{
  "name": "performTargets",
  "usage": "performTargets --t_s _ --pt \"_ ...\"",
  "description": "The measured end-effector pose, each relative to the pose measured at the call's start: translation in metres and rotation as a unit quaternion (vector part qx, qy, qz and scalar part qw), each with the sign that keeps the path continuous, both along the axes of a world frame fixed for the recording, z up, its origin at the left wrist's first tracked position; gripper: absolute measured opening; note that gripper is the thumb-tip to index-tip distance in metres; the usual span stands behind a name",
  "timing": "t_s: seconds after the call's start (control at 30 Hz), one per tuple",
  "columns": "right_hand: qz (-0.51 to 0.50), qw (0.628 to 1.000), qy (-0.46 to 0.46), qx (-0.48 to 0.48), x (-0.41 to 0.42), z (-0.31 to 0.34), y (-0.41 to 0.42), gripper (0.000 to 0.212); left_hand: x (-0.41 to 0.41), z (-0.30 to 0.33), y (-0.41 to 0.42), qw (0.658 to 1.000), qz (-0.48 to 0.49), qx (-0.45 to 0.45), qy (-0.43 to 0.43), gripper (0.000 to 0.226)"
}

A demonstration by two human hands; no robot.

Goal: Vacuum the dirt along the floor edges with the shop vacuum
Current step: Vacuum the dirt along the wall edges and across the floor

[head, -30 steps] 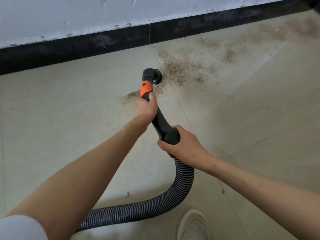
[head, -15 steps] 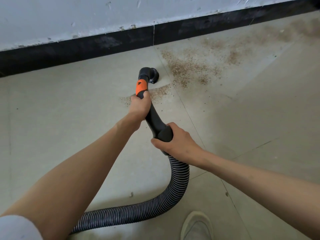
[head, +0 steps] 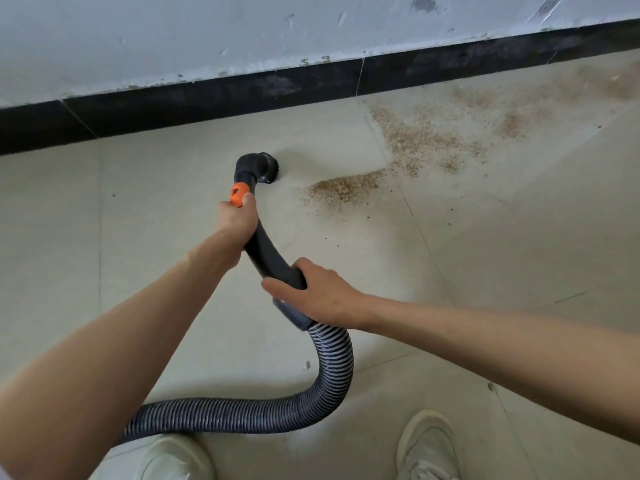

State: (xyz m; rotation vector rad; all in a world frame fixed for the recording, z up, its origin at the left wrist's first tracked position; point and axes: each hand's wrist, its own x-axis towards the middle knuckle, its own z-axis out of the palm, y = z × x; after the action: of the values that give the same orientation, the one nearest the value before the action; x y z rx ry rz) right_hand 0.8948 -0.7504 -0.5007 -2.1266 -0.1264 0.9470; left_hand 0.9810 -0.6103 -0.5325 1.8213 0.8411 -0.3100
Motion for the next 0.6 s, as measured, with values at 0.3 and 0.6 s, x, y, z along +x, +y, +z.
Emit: performTargets --t_s 0.3,0.6 --pt "-0.012 1.000 0.000 -0.013 -0.028 -0.014 -0.008 0.033 -0.043 0.000 -0.026 0.999 -0.035 -0.013 -0.003 0.027" --pt "-0.082 0.994 -0.047 -0.044 -0.018 -0.012 -0.050 0.028 -0.020 0.001 -0.081 0.993 -0.118 -0.023 -0.011 0.027"
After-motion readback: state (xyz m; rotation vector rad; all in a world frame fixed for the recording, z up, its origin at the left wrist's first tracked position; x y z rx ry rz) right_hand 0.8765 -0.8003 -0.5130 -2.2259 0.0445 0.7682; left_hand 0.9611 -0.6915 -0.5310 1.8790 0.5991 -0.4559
